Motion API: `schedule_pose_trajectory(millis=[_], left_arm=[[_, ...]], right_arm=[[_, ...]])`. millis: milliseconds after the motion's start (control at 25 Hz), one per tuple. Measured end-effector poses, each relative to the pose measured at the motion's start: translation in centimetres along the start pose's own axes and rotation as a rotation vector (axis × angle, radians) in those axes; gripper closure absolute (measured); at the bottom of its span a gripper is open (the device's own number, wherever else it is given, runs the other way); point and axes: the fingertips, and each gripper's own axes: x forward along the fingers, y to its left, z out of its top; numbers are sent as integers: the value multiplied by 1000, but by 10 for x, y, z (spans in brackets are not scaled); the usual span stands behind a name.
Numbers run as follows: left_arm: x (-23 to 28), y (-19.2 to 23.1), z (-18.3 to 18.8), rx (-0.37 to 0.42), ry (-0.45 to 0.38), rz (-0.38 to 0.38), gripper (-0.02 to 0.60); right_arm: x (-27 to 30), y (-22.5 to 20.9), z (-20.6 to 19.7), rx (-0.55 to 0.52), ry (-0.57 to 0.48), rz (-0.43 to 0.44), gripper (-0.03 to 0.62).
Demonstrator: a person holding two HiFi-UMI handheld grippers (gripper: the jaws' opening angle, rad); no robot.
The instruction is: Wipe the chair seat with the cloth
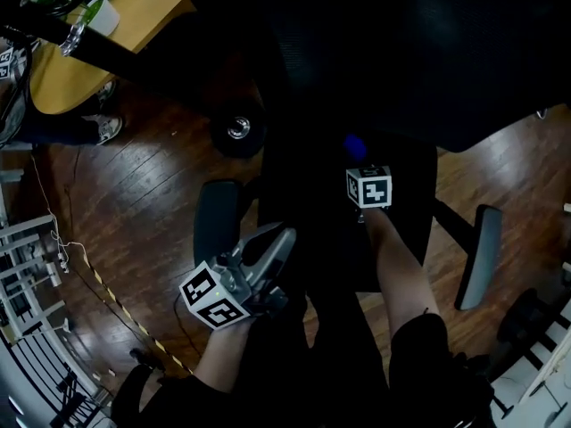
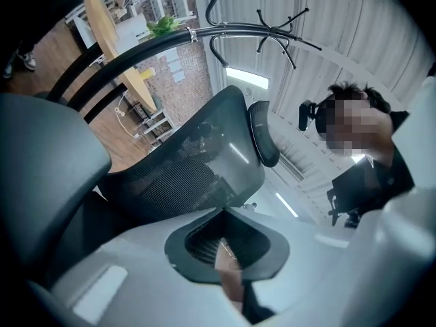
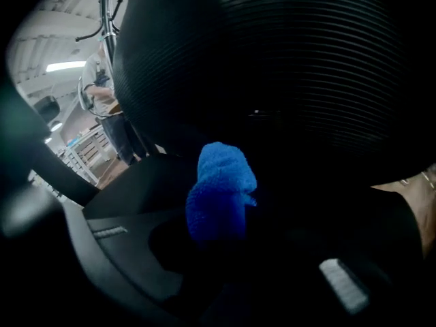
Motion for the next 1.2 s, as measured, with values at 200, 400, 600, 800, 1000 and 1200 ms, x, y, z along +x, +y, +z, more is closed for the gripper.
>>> schedule_pose_trajectory(millis=[200,400,600,800,1000,1200], left_arm=[[13,-7,-6,5,36,-6,589],[23,-9,-6,16,52,-18,589],[29,-15,-11,20,56,-27,589],[18,-18,-8,23,30,-34,589],[6,-23,1,18,-18,-36,589],[-11,-23,13,28,-57,-21,589]], right_arm=[[-61,-100,-27,63,18,-177,554],[-103,-151,-48,68,48,-302,556],[-110,-159,-39,56,5,-313,555],[-112,-152,-35,80,-32,-300,556],[-77,-60,-25,48,-42,-126,554],[-31,73,3,-21,-53,106,555]])
